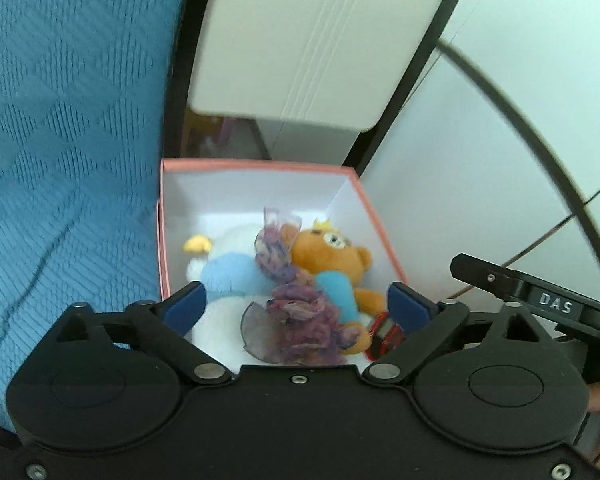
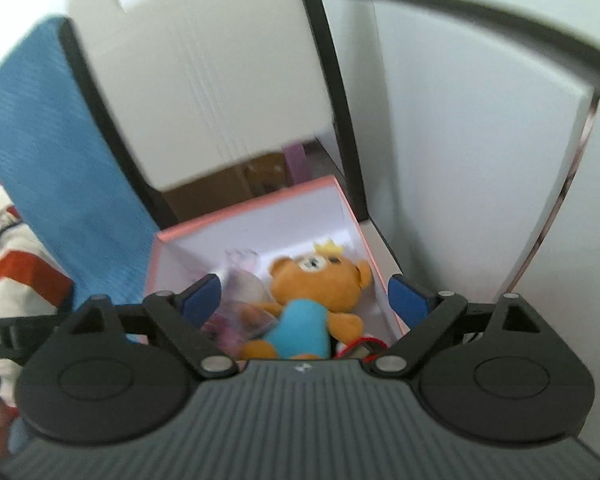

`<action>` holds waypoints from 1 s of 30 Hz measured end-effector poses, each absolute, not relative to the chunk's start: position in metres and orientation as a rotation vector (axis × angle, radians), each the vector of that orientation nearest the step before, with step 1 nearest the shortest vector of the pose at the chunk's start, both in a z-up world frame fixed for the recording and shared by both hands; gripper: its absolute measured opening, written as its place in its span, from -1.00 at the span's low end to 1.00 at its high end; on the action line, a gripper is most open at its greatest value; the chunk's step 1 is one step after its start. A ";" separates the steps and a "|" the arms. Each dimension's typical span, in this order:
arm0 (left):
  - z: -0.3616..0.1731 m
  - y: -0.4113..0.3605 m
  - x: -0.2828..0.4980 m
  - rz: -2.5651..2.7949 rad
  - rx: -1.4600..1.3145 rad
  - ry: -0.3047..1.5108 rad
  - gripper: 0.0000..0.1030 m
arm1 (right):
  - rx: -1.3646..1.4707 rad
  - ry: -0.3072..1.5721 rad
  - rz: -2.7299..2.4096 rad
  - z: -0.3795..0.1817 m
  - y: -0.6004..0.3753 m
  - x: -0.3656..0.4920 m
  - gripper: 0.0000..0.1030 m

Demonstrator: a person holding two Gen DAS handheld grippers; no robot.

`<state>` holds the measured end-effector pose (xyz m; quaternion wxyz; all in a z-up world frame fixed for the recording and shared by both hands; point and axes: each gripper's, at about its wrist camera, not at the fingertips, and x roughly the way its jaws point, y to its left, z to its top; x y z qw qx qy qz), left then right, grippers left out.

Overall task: Organize objects
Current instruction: 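Open both tools and withdraw them from the box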

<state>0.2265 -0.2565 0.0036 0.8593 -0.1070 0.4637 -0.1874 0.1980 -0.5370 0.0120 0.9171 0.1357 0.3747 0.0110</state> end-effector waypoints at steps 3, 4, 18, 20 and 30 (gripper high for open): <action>0.028 -0.249 0.212 -0.401 -0.215 0.932 0.98 | 0.281 0.727 0.039 0.042 -0.531 0.179 0.78; 0.034 -0.246 0.206 -0.401 -0.212 0.920 0.99 | 0.282 0.713 0.043 0.051 -0.528 0.172 0.78; 0.063 -0.204 0.126 -0.418 -0.194 0.844 0.99 | 0.268 0.674 0.076 0.084 -0.483 0.079 0.78; 0.063 -0.199 0.116 -0.419 -0.194 0.838 0.99 | 0.272 0.680 0.077 0.082 -0.477 0.067 0.78; 0.059 -0.181 0.090 -0.441 -0.196 0.815 0.99 | 0.286 0.713 0.052 0.064 -0.463 0.033 0.78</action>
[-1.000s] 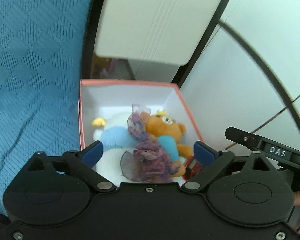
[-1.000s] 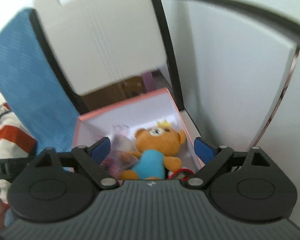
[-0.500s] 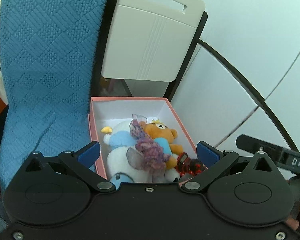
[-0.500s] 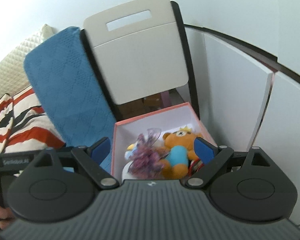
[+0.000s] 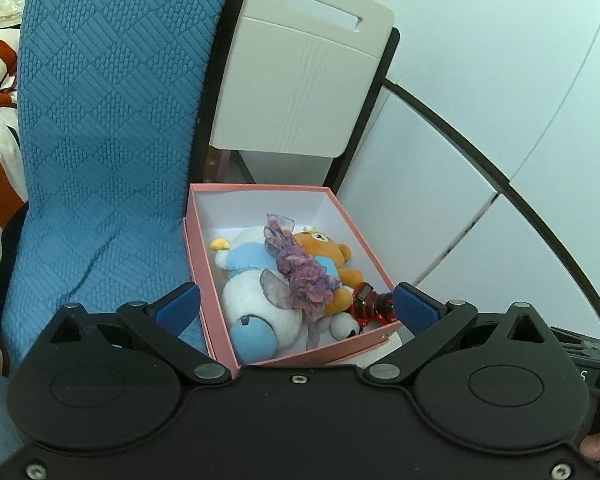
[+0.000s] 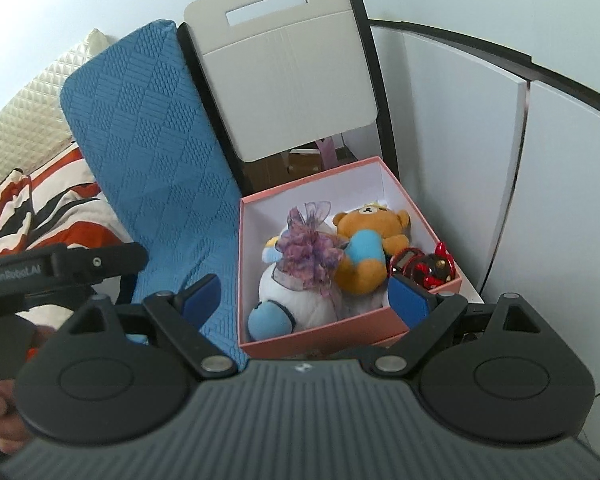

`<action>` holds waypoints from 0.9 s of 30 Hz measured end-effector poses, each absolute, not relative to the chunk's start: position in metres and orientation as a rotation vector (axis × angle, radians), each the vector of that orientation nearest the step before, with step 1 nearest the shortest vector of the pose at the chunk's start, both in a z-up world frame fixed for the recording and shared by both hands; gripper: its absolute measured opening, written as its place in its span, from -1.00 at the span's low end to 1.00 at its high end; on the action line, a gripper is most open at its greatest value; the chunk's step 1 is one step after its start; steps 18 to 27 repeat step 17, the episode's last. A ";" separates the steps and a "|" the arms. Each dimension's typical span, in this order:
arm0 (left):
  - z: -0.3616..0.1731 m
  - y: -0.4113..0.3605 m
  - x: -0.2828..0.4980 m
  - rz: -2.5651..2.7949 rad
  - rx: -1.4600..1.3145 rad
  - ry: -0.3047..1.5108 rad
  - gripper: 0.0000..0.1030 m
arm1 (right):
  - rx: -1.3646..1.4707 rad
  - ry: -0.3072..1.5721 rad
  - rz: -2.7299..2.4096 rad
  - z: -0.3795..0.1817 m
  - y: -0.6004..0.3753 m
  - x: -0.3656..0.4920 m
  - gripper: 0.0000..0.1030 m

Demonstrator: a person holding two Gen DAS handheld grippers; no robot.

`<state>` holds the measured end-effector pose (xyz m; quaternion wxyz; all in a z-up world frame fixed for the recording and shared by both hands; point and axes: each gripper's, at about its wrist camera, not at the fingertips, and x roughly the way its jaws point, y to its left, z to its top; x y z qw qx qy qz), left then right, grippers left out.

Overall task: Organize objects
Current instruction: 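Open both tools and withdraw them from the box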

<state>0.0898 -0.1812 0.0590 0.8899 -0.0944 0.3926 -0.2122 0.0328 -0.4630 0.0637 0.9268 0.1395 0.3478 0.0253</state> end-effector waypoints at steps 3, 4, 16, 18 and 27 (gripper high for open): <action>0.059 -0.178 0.084 -0.442 -0.189 0.819 0.99 | 0.292 0.723 0.044 0.064 -0.461 0.029 0.78; 0.059 -0.177 0.082 -0.441 -0.183 0.817 0.99 | 0.296 0.722 0.046 0.065 -0.461 0.028 0.78; 0.056 -0.175 0.075 -0.433 -0.176 0.819 0.99 | 0.281 0.717 0.055 0.063 -0.455 0.026 0.78; 0.056 -0.175 0.075 -0.430 -0.171 0.818 0.99 | 0.278 0.715 0.052 0.063 -0.455 0.025 0.78; 0.056 -0.175 0.075 -0.430 -0.171 0.818 0.99 | 0.278 0.715 0.052 0.063 -0.455 0.025 0.78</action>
